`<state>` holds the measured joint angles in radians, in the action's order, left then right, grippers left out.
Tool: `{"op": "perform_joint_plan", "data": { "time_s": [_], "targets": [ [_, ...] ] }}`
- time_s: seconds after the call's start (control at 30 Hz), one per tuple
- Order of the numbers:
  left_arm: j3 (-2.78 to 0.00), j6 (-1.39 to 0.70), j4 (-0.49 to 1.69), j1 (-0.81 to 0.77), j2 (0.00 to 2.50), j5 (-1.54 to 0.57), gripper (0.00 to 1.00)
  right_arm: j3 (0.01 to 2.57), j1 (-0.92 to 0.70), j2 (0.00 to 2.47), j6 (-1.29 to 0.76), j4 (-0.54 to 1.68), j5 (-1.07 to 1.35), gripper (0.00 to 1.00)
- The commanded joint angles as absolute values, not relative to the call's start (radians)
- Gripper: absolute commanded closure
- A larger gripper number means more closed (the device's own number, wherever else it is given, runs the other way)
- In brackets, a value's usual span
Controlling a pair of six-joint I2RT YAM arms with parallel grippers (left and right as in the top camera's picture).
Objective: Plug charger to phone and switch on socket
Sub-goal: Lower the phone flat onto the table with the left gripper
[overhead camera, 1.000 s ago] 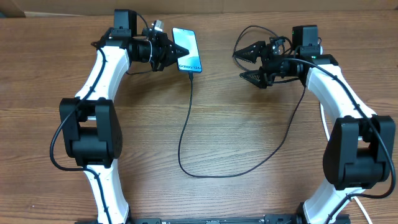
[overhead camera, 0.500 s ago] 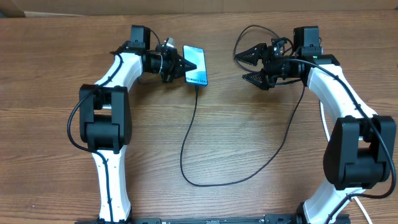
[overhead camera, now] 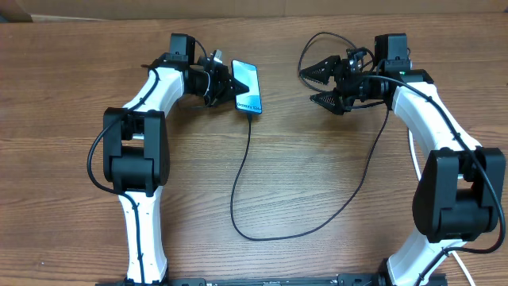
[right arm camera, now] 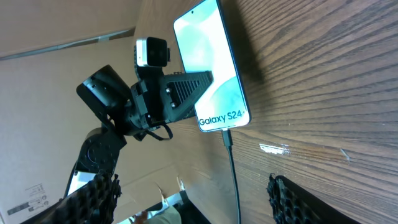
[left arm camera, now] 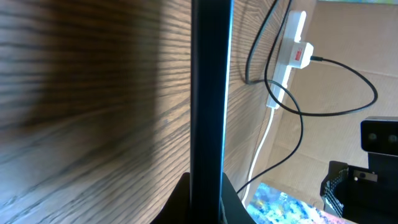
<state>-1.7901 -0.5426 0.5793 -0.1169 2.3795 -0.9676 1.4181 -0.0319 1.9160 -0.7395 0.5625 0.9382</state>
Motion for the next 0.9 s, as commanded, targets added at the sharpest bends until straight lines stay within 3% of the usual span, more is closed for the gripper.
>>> {"op": "perform_joint_plan", "data": {
  "time_s": [0.0, 0.37, 0.87],
  "targets": [
    [-1.803, -0.508, 0.542, -0.131, 2.405, -1.048, 0.96, 1.422, -0.03, 1.893, -0.731, 0.564, 0.935, 0.22],
    [-1.803, -0.515, 0.471, -0.131, 2.452, -1.088, 0.96, 1.422, -0.03, 1.893, -0.731, 0.564, 0.934, 0.23],
    [-1.803, -0.502, 0.495, -0.154, 2.452, -0.926, 0.96, 1.422, -0.031, 1.893, -0.731, 0.568, 0.935, 0.23]
  ]
}}
